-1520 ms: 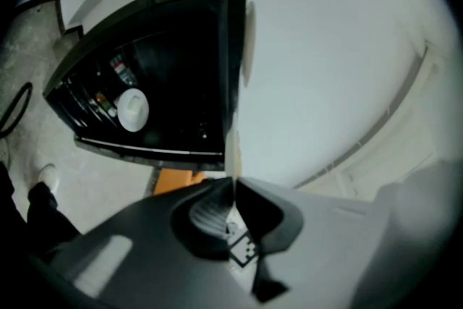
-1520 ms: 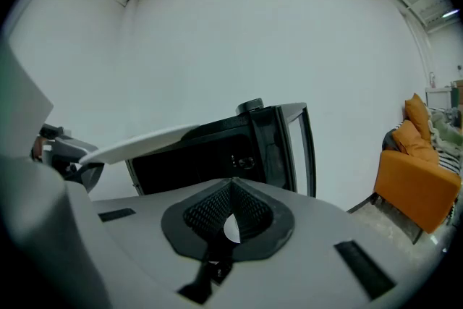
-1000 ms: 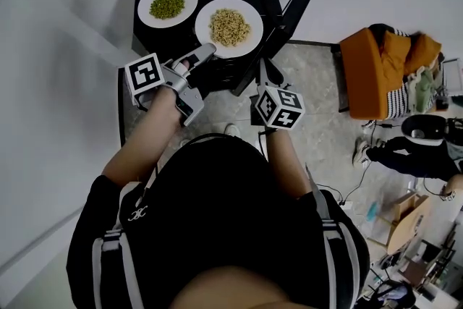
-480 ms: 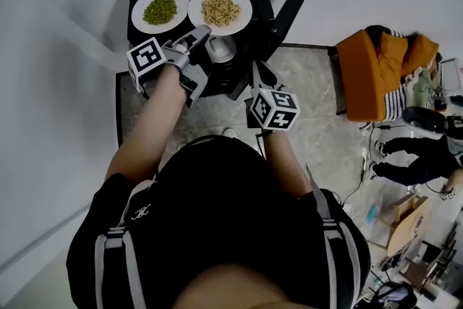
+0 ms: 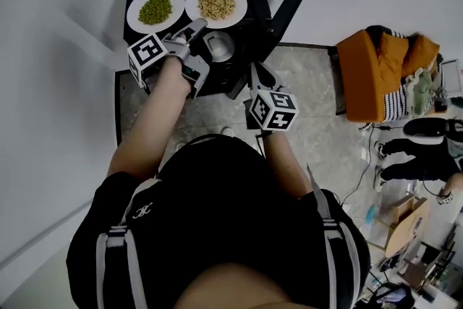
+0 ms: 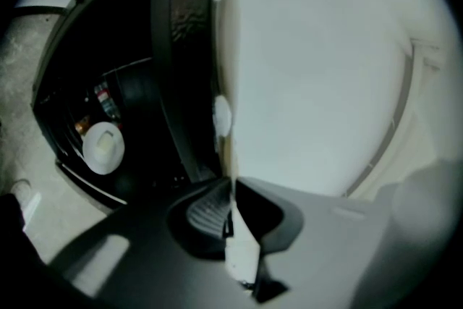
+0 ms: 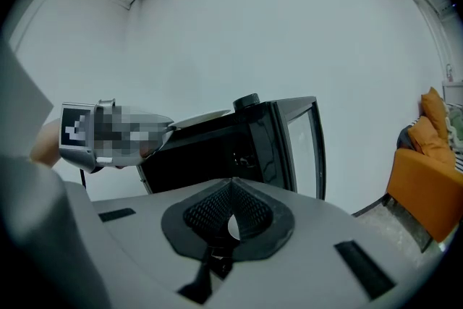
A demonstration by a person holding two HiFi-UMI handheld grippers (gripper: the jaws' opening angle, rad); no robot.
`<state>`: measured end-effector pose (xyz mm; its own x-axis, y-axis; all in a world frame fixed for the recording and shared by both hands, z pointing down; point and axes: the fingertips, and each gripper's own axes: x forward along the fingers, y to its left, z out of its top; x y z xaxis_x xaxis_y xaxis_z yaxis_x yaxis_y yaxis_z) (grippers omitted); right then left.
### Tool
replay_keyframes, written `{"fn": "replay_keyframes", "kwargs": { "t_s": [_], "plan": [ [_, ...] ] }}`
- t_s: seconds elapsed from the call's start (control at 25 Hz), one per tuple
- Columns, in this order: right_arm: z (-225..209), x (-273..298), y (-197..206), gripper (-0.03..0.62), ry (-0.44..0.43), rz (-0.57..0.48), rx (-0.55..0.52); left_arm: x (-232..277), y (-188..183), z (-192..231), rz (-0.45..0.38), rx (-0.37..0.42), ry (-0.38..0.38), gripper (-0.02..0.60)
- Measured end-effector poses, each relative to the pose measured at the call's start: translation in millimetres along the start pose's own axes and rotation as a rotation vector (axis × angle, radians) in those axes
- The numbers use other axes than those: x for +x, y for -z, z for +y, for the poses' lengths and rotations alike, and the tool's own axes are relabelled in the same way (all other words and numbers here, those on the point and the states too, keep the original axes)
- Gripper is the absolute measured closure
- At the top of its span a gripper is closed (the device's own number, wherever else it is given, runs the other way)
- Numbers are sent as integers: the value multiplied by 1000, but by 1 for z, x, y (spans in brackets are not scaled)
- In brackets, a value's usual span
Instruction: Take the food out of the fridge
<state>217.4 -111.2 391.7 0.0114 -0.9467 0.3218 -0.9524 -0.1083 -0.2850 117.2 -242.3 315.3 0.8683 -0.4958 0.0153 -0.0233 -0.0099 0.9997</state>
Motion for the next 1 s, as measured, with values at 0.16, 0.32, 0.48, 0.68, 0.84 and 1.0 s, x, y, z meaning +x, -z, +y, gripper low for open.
{"fn": "replay_keyframes", "kwargs": {
  "t_s": [0.16,0.32,0.48,0.68,0.84,1.0],
  "plan": [
    [-1,0,-1,594,-2,-2,4,1,2,-4,6,33,21,535],
    [2,2,3,594,-9,3,4,-5,4,-3,-8,38,28,469],
    [9,3,6,594,-25,14,1,-18,7,-7,-10,70,53,470],
    [24,6,5,594,-57,17,-12,-35,19,-7,35,180,26,578],
    [42,10,1,594,-90,12,-24,-47,22,-6,57,313,14,580],
    [58,13,0,594,-119,8,-37,-59,25,-7,75,661,-25,578]
  ]
}}
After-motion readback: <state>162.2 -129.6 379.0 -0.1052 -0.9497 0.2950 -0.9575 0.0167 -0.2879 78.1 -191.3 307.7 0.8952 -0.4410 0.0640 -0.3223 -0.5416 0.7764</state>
